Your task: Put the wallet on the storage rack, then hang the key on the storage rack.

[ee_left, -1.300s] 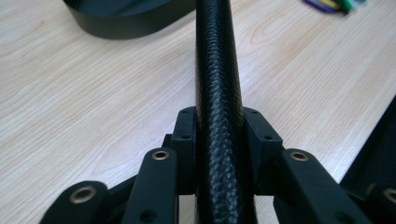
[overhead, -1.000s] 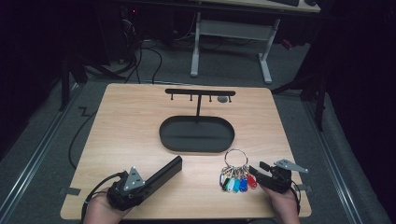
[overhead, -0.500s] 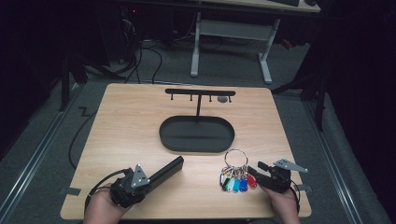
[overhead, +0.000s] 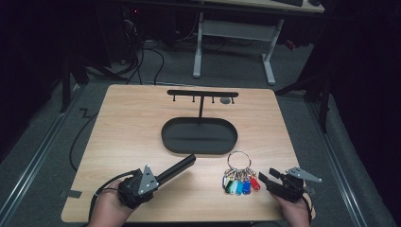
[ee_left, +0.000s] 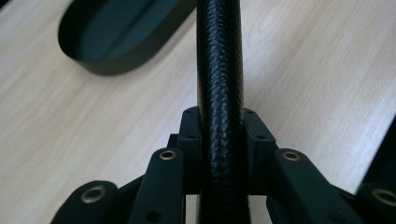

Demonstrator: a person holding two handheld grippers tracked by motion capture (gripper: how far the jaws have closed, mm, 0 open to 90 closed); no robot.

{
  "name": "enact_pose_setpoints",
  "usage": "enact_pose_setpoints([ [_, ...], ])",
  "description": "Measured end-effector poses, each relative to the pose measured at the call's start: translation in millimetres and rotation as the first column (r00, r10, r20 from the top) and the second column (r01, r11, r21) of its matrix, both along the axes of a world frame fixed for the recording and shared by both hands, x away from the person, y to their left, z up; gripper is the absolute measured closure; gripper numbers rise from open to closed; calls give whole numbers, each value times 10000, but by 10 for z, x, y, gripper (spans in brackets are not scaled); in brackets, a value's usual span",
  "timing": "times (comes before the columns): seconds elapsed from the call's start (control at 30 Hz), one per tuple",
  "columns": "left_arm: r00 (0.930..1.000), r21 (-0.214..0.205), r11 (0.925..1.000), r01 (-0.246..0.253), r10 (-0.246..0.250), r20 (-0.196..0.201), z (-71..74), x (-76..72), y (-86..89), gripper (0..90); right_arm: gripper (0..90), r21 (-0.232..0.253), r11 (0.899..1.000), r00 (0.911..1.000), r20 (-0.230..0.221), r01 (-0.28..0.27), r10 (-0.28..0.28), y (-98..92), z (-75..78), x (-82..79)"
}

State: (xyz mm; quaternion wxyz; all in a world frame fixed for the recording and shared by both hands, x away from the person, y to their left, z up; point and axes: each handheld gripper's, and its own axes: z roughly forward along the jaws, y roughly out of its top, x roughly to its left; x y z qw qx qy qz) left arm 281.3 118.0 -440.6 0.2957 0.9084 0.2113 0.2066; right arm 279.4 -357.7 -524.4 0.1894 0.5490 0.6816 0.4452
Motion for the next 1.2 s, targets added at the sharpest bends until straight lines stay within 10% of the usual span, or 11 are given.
enact_pose_setpoints([
  [0.27,9925,590,9968,544,-605,1063,116,106,-201,737,402,-12,9997,9997,83,224,-224,-88,8,-96],
  [0.7,9379,1961,9721,1287,-1836,2942,207,356,-577,736,402,79,9997,9997,101,217,-218,-82,17,-83],
  [0.9,8992,2742,9472,1661,-2597,3522,177,576,-693,735,402,100,9998,9997,117,192,-193,-87,16,-84],
  [1.2,8828,3154,9320,1786,-2933,3669,86,864,-848,735,403,187,9997,9998,61,179,-180,-96,3,-86],
])
